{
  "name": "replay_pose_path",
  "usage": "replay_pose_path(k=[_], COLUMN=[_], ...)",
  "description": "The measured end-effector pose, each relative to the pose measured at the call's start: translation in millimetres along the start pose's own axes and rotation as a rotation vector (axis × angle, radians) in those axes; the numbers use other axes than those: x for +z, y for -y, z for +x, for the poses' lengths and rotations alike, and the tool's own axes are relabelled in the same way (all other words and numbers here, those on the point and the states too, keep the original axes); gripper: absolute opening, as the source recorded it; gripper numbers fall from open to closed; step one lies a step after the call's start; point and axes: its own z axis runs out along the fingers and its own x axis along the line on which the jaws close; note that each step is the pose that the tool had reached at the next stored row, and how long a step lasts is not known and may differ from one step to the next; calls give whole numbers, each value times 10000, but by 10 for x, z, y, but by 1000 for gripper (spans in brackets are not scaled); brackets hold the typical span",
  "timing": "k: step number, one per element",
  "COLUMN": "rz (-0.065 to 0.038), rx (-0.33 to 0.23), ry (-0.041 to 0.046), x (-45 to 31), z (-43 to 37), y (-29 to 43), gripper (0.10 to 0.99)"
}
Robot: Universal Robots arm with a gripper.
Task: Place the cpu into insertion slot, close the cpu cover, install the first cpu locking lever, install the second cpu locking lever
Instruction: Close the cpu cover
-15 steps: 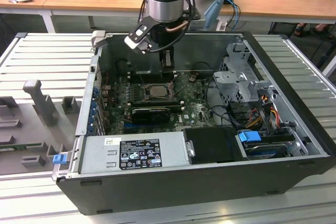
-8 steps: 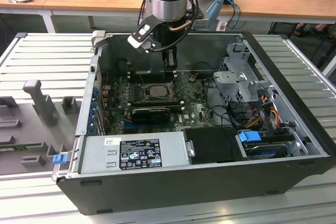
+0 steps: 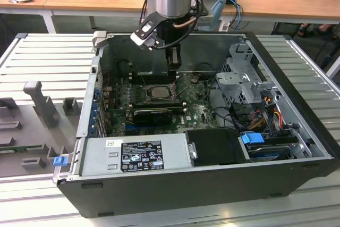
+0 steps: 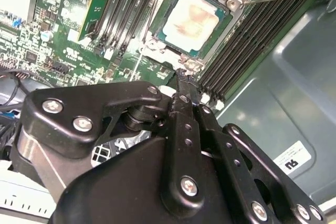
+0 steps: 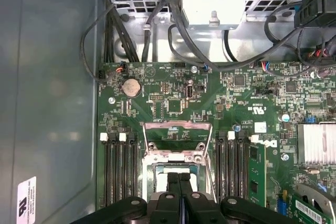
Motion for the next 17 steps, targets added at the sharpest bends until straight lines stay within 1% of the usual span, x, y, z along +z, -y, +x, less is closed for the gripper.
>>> replay_pose_path(k=[2, 9, 11, 12, 14, 17], rz=[2, 22, 33, 47, 70, 81], rx=[1, 2, 1, 3, 4, 2], ry=[-1, 1, 1, 2, 1, 0], x=[-12, -4, -1, 3, 9, 14], z=[1, 1, 2, 2, 2, 3], y=[-42, -183, -233, -284, -359, -422], gripper=[106, 106, 106, 106, 106, 106])
